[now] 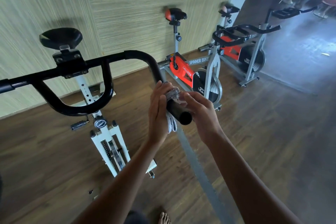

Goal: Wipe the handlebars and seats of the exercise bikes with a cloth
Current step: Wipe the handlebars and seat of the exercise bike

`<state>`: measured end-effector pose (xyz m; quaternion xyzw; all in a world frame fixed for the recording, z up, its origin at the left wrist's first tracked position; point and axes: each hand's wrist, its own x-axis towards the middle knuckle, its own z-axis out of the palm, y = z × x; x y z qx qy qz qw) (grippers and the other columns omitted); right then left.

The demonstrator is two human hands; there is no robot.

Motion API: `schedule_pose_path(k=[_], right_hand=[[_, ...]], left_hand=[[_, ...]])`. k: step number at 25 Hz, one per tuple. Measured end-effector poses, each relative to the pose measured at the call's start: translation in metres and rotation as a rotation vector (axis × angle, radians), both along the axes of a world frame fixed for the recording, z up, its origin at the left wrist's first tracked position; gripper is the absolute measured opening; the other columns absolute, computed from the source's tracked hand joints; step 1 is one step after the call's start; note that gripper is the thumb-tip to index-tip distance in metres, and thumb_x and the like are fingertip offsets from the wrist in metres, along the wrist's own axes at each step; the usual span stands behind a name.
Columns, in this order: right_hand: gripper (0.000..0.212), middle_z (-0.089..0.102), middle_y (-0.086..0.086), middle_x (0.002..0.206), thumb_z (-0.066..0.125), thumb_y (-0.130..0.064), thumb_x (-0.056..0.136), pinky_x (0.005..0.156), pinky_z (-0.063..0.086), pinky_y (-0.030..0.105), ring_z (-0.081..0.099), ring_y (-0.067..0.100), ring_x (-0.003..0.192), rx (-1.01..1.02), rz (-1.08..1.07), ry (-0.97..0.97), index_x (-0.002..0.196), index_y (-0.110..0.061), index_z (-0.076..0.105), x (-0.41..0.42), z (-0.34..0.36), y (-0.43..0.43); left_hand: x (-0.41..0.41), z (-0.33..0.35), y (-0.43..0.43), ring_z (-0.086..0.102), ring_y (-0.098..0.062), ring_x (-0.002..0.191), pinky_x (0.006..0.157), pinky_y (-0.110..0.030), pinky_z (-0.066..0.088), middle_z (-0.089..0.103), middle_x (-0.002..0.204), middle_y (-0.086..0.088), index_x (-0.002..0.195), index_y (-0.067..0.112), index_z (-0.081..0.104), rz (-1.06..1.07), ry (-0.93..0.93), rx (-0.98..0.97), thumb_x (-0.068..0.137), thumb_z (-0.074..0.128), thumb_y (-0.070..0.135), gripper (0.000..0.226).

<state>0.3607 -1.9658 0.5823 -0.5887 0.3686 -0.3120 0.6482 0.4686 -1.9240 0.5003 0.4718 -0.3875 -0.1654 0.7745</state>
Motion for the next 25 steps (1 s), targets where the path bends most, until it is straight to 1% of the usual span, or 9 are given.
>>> schedule_pose_path(k=[2, 4, 8, 10, 14, 17, 20, 23, 25], right_hand=[[0.018, 0.068, 0.009, 0.095, 0.057, -0.015, 0.100, 0.077, 0.052, 0.027, 0.062, 0.021, 0.086, 0.019, 0.041, 0.000, 0.106, -0.005, 0.070, 0.004, -0.005, -0.011], [0.018, 0.066, 0.008, 0.096, 0.056, -0.014, 0.100, 0.078, 0.053, 0.026, 0.062, 0.018, 0.084, 0.034, 0.081, 0.003, 0.109, -0.005, 0.068, 0.011, -0.008, -0.019], [0.013, 0.071, 0.017, 0.099, 0.058, -0.014, 0.099, 0.077, 0.055, 0.028, 0.068, 0.020, 0.084, 0.043, 0.085, 0.028, 0.102, -0.011, 0.070, 0.040, -0.012, -0.033], [0.013, 0.072, 0.011, 0.090, 0.056, -0.011, 0.099, 0.072, 0.053, 0.027, 0.068, 0.017, 0.078, 0.044, 0.065, 0.017, 0.099, -0.011, 0.069, 0.057, -0.015, -0.040], [0.016, 0.070, 0.004, 0.084, 0.052, -0.007, 0.100, 0.065, 0.052, 0.020, 0.068, 0.010, 0.071, 0.065, 0.046, 0.011, 0.107, -0.001, 0.066, 0.082, -0.015, -0.058], [0.016, 0.070, 0.005, 0.087, 0.052, -0.007, 0.101, 0.065, 0.052, 0.019, 0.068, 0.010, 0.072, 0.086, 0.037, 0.014, 0.108, -0.003, 0.066, 0.097, -0.019, -0.068], [0.018, 0.071, 0.009, 0.092, 0.052, -0.010, 0.101, 0.071, 0.052, 0.025, 0.068, 0.015, 0.081, 0.082, 0.026, 0.060, 0.110, -0.004, 0.066, 0.112, -0.027, -0.072], [0.016, 0.071, 0.013, 0.099, 0.056, -0.015, 0.099, 0.069, 0.050, 0.028, 0.066, 0.014, 0.082, 0.047, -0.003, 0.103, 0.109, -0.008, 0.065, 0.128, -0.030, -0.075], [0.014, 0.068, 0.009, 0.093, 0.057, -0.016, 0.099, 0.063, 0.049, 0.025, 0.064, 0.010, 0.075, 0.050, -0.005, 0.105, 0.109, -0.009, 0.063, 0.137, -0.029, -0.079]], left_hand=[[0.015, -0.003, -0.007, 0.033, -0.036, 0.143, 0.118, -0.059, 0.019, 0.055, 0.136, -0.017, 0.125, 0.015, 0.062, 0.030, -0.086, 0.078, 0.105, 0.030, 0.013, 0.038], [0.029, -0.002, -0.013, 0.030, -0.028, 0.146, 0.119, -0.056, 0.021, 0.053, 0.140, -0.013, 0.125, 0.003, 0.060, 0.072, -0.186, 0.144, 0.104, 0.031, 0.010, 0.036], [0.055, -0.005, -0.026, 0.031, -0.024, 0.146, 0.121, -0.045, 0.023, 0.053, 0.141, -0.013, 0.127, -0.003, 0.057, 0.114, -0.351, 0.135, 0.100, 0.032, 0.006, 0.037], [0.072, -0.007, -0.037, 0.032, -0.024, 0.146, 0.121, -0.040, 0.022, 0.053, 0.139, -0.014, 0.126, -0.005, 0.057, 0.113, -0.372, 0.135, 0.100, 0.032, 0.004, 0.037], [0.097, -0.014, -0.062, 0.039, -0.025, 0.140, 0.117, -0.045, 0.028, 0.057, 0.130, -0.017, 0.119, -0.010, 0.059, 0.208, -0.479, 0.058, 0.102, 0.029, 0.013, 0.041], [0.118, -0.021, -0.081, 0.043, -0.027, 0.136, 0.115, -0.051, 0.030, 0.060, 0.126, -0.019, 0.114, -0.010, 0.061, 0.271, -0.544, 0.025, 0.104, 0.026, 0.022, 0.049], [0.143, -0.020, -0.094, 0.046, -0.031, 0.135, 0.117, -0.061, 0.019, 0.062, 0.125, -0.015, 0.115, -0.004, 0.064, 0.351, -0.657, 0.117, 0.098, 0.027, 0.016, 0.046], [0.164, -0.016, -0.101, 0.049, -0.022, 0.134, 0.121, -0.055, 0.009, 0.065, 0.124, -0.007, 0.116, 0.004, 0.068, 0.492, -0.808, 0.209, 0.096, 0.026, 0.016, 0.047], [0.169, -0.015, -0.103, 0.049, -0.021, 0.134, 0.122, -0.050, 0.006, 0.066, 0.124, -0.005, 0.118, 0.009, 0.066, 0.599, -0.863, 0.276, 0.096, 0.028, 0.017, 0.045]])
